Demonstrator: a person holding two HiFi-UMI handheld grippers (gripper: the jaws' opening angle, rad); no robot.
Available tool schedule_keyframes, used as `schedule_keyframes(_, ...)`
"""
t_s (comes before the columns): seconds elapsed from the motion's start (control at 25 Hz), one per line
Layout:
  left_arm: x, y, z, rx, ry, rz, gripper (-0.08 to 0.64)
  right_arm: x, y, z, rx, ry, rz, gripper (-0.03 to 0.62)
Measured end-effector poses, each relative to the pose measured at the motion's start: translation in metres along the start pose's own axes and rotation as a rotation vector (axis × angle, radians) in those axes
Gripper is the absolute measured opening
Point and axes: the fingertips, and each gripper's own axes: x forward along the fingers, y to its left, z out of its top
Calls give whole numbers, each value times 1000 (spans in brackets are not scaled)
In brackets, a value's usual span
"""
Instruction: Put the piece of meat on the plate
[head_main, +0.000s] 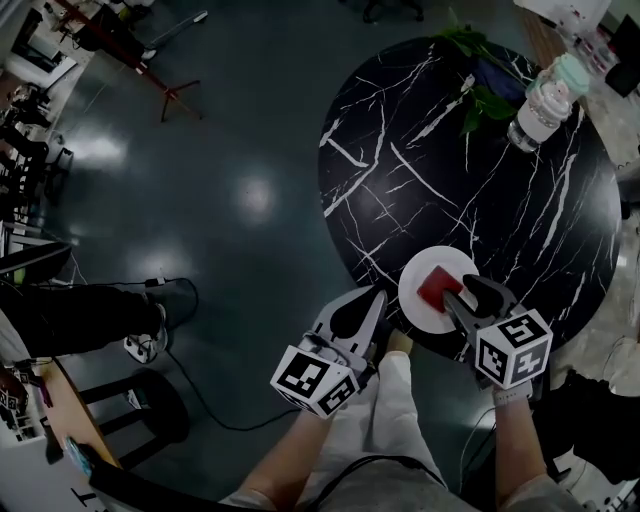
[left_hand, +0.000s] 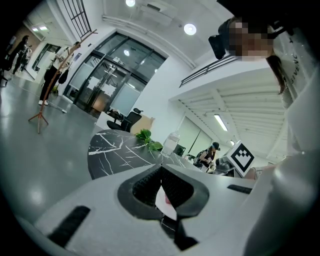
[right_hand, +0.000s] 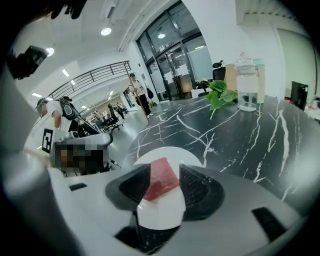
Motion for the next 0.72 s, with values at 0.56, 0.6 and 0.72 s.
schedule_keyframes(0.56, 9, -9, 34, 17, -25, -29, 9, -22, 21, 38, 47, -107, 74, 159)
schedule_keyframes(0.6, 9, -12, 39, 21, -27, -35, 9, -26, 24, 41, 42, -106, 72, 158)
schedule_keyframes(0.72, 9, -22, 55, 34, -30, -52, 8, -40, 34, 46, 7, -102, 63, 158)
